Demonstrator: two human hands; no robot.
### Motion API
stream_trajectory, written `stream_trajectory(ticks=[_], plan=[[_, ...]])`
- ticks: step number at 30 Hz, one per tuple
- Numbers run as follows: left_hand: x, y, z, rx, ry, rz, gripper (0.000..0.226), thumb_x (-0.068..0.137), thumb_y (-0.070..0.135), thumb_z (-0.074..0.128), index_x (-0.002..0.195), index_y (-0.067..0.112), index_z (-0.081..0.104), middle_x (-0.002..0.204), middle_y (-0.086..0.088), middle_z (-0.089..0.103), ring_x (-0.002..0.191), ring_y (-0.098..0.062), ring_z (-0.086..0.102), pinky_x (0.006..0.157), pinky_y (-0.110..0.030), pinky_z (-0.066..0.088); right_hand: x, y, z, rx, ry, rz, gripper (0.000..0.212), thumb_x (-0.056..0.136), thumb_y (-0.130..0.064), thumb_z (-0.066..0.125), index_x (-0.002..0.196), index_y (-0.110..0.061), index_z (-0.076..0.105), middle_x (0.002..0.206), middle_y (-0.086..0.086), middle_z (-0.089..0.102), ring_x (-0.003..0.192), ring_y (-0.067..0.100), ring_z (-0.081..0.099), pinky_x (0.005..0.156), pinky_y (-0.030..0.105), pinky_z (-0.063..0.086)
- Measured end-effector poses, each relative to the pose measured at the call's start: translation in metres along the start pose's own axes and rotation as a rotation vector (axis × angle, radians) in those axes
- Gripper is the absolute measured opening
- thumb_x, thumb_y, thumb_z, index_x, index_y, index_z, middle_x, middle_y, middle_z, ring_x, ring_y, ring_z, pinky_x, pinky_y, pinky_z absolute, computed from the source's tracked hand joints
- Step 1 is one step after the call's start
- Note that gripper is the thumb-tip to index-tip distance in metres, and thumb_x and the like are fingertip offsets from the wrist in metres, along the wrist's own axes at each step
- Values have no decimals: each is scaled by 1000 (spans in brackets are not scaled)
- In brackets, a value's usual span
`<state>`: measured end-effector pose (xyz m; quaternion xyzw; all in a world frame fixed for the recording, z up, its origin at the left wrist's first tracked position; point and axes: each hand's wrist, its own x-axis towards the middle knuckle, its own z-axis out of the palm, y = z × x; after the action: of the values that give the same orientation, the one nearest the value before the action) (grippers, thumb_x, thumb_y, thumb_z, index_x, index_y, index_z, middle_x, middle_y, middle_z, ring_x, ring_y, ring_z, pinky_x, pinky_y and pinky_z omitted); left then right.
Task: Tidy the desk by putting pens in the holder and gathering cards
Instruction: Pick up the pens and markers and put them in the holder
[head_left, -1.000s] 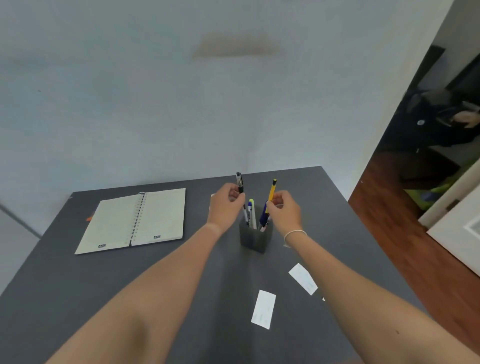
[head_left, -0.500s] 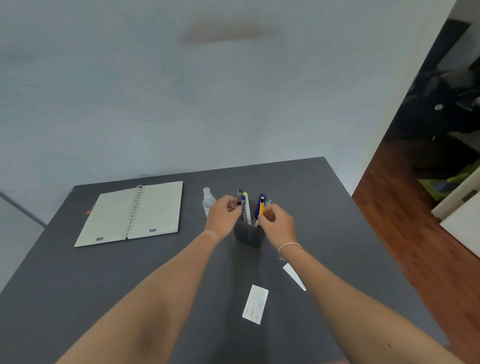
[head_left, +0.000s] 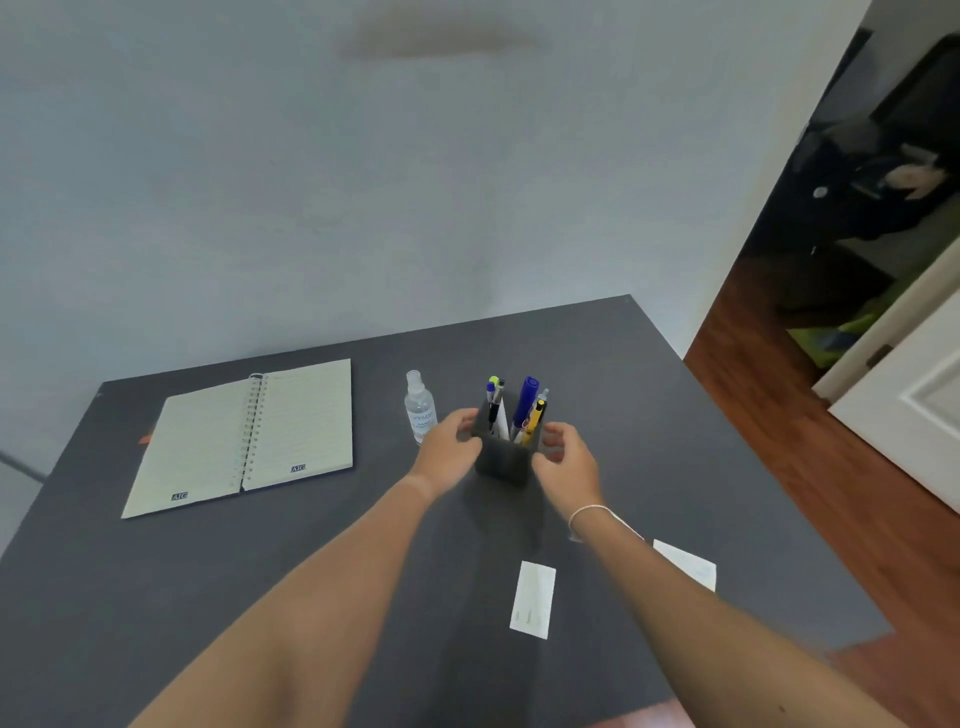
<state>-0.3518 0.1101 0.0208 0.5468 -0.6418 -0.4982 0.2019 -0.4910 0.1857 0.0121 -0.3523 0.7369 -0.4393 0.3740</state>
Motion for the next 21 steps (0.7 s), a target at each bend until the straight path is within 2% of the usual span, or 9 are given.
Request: stream_trajectory(ticks=[6, 10, 15, 21], plan=[[8, -10, -8, 36, -135, 24, 60, 88, 5, 52, 144, 17, 34, 145, -6, 44, 133, -20, 42, 112, -37, 36, -7, -1, 18, 20, 26, 48, 50, 87, -6, 58, 134, -16, 44, 130, 4, 55, 122, 22, 52, 100, 33, 43], [13, -19, -10, 32, -187, 41, 64, 88, 7, 56, 145, 16, 30, 147, -5, 43, 134, -19, 43, 114, -37, 34, -7, 0, 25, 40, 66, 55, 51, 89, -9, 59, 136, -19, 43, 132, 3, 56, 123, 21, 52, 101, 32, 41], [16, -19, -6, -41, -153, 55, 60, 89, 8, 55, 144, 15, 32, 144, -6, 47, 132, -20, 46, 112, -40, 36, -2, 3, 31, 84, 111, 68, 50, 90, -9, 56, 137, -20, 44, 133, 4, 58, 123, 22, 53, 105, 34, 42], [27, -8, 3, -80, -46, 44, 55, 92, 11, 53, 143, 13, 34, 146, -7, 45, 136, -22, 41, 115, -40, 33, 21, -6, 21, 99, 55, 38, 50, 92, -6, 53, 140, -16, 41, 137, 6, 54, 128, 23, 50, 105, 33, 40]])
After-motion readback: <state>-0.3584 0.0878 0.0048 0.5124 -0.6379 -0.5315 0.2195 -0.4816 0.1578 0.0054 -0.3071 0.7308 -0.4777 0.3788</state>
